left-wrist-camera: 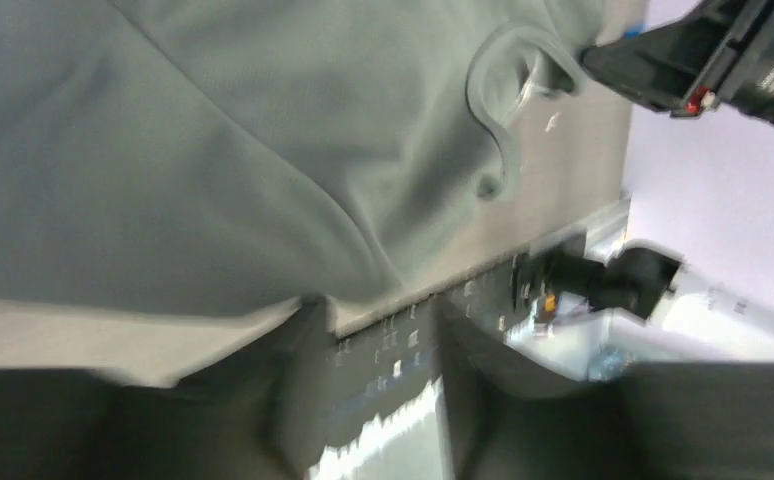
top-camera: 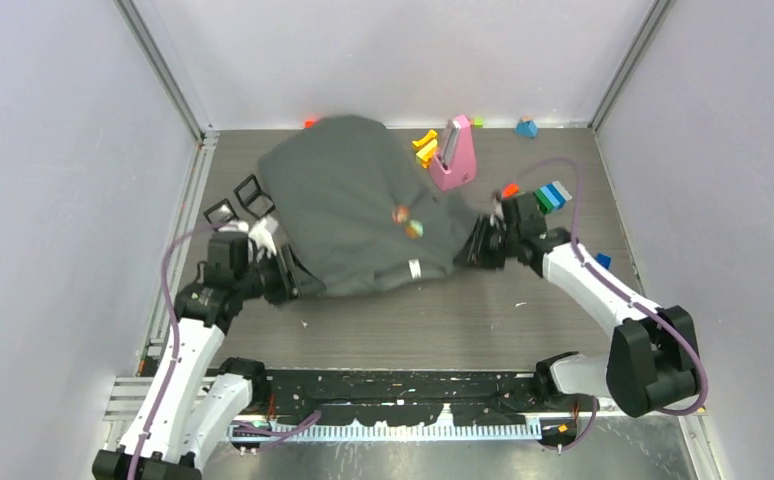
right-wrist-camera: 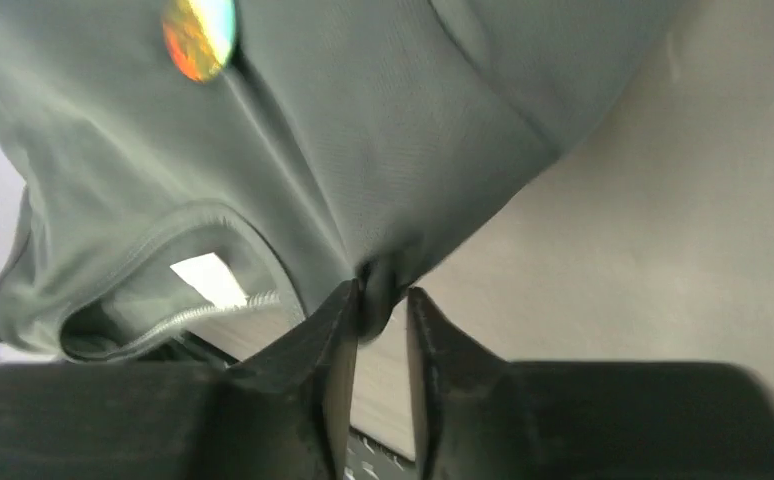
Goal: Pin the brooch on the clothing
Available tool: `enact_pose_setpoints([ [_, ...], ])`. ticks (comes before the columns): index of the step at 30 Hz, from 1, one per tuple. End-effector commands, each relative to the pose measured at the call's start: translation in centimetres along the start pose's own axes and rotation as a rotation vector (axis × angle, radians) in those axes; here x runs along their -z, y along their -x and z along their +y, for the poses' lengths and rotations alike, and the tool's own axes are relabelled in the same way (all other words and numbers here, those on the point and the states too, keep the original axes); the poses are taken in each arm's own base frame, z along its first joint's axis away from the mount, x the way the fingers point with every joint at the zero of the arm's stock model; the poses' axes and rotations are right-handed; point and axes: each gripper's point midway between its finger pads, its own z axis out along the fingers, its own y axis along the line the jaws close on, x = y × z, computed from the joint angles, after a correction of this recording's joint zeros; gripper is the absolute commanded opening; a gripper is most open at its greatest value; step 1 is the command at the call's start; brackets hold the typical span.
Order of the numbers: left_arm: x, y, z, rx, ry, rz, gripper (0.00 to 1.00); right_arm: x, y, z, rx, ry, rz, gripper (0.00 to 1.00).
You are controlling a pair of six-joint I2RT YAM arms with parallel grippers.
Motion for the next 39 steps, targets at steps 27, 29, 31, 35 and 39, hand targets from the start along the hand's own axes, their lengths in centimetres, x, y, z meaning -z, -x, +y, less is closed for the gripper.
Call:
enact_pose_setpoints([
  [27, 5.2, 8.8, 4.6, -0.221, 0.479, -0.289, 1.00, 9.8, 5.4, -9.3, 0.113, -0.725, -0.380, 0.97],
  [29, 7.4, 11.1, 4.2, -0.286, 0.535, -0.392, 1.00, 11.8, 7.5, -8.5, 0.127, -0.739, -0.484, 0.97],
  [31, 9.8, 12.8, 3.7, -0.332, 0.580, -0.508, 1.00, 14.0, 9.3, -7.5, 0.134, -0.728, -0.593, 0.97],
  [35, 11.9, 13.6, 3.5, -0.400, 0.601, -0.633, 1.00, 17.2, 10.8, -5.8, 0.148, -0.645, -0.777, 0.98],
  [39, 11.1, 12.5, 4.7, -0.421, 0.588, -0.675, 1.00, 18.7, 10.3, -5.2, 0.168, -0.540, -0.898, 0.99],
])
